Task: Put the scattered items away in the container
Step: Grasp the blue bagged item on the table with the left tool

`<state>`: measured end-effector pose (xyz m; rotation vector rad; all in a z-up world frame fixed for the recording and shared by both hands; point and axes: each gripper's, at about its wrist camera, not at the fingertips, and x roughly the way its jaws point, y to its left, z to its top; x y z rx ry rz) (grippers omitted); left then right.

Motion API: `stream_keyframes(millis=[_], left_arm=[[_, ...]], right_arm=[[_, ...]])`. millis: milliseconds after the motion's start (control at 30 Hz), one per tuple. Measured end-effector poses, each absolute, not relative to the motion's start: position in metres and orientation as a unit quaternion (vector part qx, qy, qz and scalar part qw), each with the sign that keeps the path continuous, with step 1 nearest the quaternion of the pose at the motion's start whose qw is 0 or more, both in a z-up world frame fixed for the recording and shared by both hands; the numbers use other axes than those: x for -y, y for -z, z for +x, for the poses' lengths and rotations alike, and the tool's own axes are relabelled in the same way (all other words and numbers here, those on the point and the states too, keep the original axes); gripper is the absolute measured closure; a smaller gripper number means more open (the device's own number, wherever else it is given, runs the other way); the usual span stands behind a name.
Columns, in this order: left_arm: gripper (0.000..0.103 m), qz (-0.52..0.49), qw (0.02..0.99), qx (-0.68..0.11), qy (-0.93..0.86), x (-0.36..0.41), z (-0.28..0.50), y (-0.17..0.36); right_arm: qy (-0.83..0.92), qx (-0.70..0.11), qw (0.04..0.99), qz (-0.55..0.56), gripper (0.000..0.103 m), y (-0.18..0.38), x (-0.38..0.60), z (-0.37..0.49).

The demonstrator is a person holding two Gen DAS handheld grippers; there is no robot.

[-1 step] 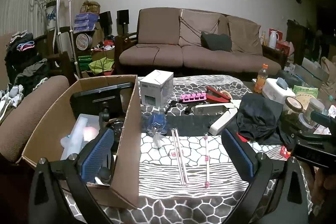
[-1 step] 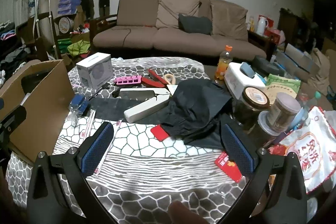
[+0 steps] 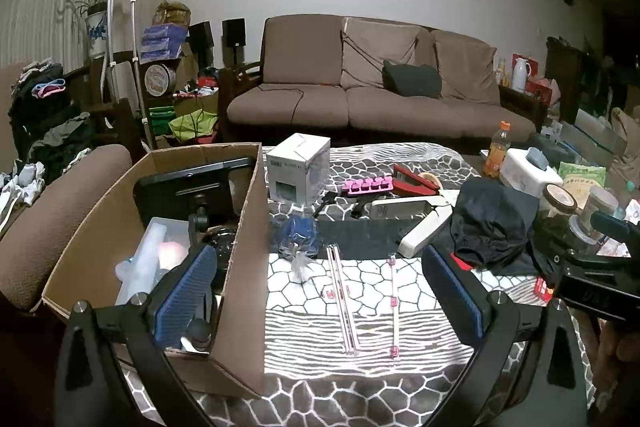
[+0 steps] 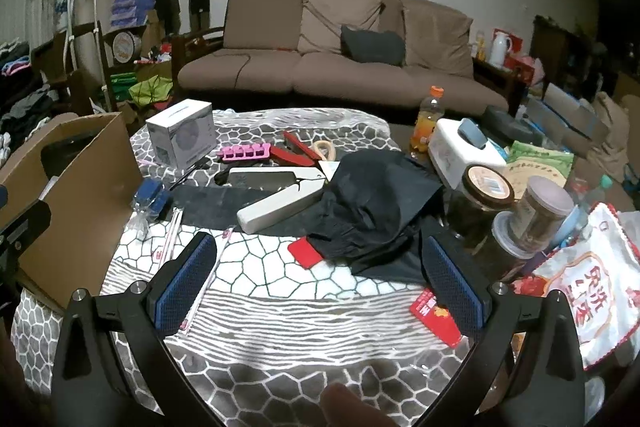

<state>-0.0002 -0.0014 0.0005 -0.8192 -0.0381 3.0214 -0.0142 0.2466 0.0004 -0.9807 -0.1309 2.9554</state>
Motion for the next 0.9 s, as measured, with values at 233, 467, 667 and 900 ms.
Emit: stream_keyframes(millis=[233,467,667,900], left_arm=[[0.000,-0.280,0.020,0.025,-0.960,0.007,-0.001,-0.003],[0.000,-0.281,0.064,0.037,-0.957,0.005,-0.006,0.000],[0.000,-0.322,0.080,0.068,-0.941,0.005,-0.023,0.026],[0.000,-0.293,0.080,-0.026,-0.952,-0.055,-0.027,0.046]], right_arm=[[-0.942,0.028,-0.015,-0.334,0.000,0.005,-0.244,-0.018],[-0.934,0.013,-0.043,-0.354,0.000,0.011,-0.242,-0.022],[-0.927,-0.015,-0.062,-0.370,0.000,0.014,-0.248,-0.027],[-0.920,-0.041,-0.058,-0.384,0.000,0.012,-0.274,-0.035]])
